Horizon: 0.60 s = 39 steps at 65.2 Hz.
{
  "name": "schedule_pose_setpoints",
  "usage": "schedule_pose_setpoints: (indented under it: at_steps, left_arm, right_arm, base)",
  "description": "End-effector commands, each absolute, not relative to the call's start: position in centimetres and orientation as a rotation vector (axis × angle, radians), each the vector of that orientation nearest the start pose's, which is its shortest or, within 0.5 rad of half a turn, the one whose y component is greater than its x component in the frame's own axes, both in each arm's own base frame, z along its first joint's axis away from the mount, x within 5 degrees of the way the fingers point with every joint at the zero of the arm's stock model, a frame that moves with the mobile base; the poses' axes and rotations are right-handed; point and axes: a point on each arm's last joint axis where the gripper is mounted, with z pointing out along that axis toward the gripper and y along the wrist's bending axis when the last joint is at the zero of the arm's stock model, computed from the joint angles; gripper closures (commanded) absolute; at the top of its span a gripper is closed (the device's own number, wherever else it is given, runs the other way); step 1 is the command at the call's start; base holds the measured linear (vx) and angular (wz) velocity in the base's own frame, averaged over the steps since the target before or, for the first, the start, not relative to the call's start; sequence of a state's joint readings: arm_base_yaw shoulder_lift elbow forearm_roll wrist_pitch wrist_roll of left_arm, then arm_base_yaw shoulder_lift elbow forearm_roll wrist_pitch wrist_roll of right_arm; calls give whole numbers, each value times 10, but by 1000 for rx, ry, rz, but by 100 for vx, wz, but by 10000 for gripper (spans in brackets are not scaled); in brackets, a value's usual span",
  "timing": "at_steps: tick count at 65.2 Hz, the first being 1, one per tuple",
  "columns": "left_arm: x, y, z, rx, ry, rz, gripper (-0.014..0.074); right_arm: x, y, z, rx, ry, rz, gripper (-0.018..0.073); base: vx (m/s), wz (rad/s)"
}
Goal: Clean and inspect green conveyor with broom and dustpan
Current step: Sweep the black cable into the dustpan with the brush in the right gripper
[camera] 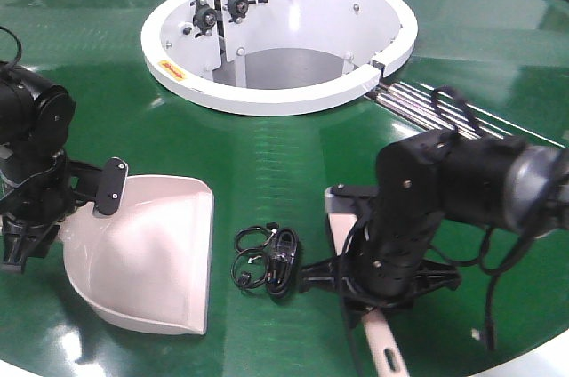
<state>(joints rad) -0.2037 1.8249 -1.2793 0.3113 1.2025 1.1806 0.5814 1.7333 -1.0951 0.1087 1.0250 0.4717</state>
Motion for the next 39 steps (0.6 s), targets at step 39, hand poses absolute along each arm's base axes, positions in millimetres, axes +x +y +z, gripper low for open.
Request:
schedule_pose_setpoints:
  at_steps: [39]
  left_arm:
    - [331, -44, 229, 2262, 2403, 395, 603]
  right_arm:
    - [276, 296, 210, -513, 3178, 124, 564]
  base:
    - [0, 0]
